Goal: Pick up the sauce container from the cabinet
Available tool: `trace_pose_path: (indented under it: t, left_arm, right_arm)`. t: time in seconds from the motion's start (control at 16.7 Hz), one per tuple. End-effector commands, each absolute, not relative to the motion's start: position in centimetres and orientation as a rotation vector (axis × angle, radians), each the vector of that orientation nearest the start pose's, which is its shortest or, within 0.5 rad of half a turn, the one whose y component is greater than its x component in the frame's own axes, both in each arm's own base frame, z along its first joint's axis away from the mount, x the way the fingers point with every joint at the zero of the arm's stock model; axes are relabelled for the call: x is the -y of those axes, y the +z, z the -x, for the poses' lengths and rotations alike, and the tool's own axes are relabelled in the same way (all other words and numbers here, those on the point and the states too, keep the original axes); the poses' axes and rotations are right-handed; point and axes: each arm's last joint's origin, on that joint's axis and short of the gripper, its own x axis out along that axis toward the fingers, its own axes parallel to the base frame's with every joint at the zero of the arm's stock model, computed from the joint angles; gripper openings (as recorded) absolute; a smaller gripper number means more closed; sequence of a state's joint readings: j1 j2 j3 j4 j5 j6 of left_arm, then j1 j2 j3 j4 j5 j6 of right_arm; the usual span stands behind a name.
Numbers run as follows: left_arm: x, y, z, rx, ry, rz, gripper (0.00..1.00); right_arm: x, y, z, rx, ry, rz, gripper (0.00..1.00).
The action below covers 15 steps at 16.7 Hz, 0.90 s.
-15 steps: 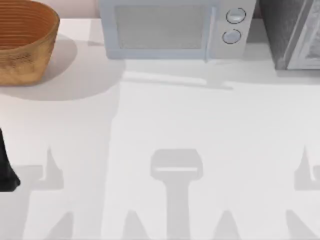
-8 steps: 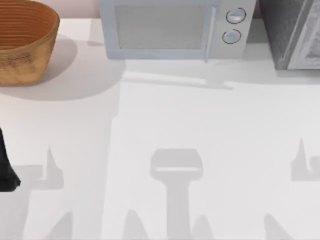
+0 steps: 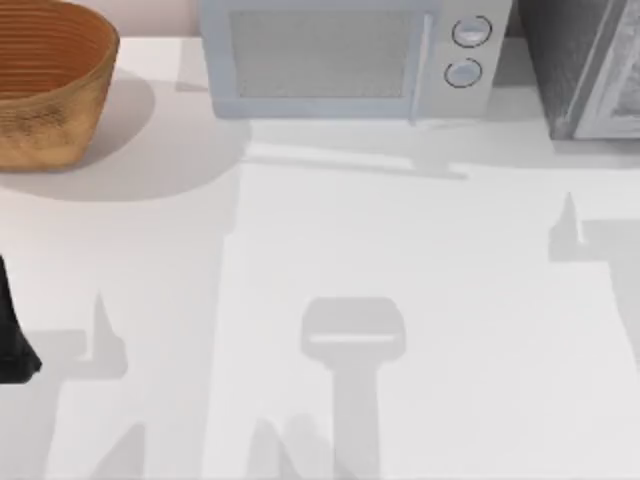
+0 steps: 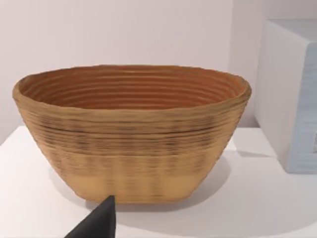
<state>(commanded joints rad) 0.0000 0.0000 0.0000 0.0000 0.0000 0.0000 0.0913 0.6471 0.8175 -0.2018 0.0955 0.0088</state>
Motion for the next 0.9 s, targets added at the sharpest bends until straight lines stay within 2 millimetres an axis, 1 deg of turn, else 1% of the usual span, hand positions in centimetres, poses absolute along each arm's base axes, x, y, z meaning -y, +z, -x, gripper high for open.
trace_pose_path:
  t: [0.12,0.24,0.42,0.54,0.66,0.78,0.9]
  left_arm:
    - [0.1,16.0,-10.6,0.0,0.0,0.0,1.0]
    - [0.1,16.0,-10.6,0.0,0.0,0.0,1.0]
    - [0.1,16.0,-10.6,0.0,0.0,0.0,1.0]
    - [0.1,16.0,-10.6,0.0,0.0,0.0,1.0]
    - [0.1,16.0,-10.6,0.0,0.0,0.0,1.0]
    - [0.1,16.0,-10.6,0.0,0.0,0.0,1.0]
    - [0.1,16.0,-10.6,0.0,0.0,0.0,1.0]
  right_arm:
    - [-1.6,39.7,-16.5,-0.03,-0.003,0.003,1.0]
    - [-2.3,43.2,-18.6,-0.027,-0.004,0.003,1.0]
    - [-3.2,47.2,-21.7,-0.015,-0.004,0.002,1.0]
    - [-3.9,49.1,-23.4,-0.007,-0.003,0.001,1.0]
    - [-4.3,50.3,-24.6,-0.002,-0.001,0.0,1.0]
    - [-4.7,50.9,-25.4,0.0,0.0,0.0,1.0]
    - [-4.7,51.0,-25.6,0.0,0.0,0.0,1.0]
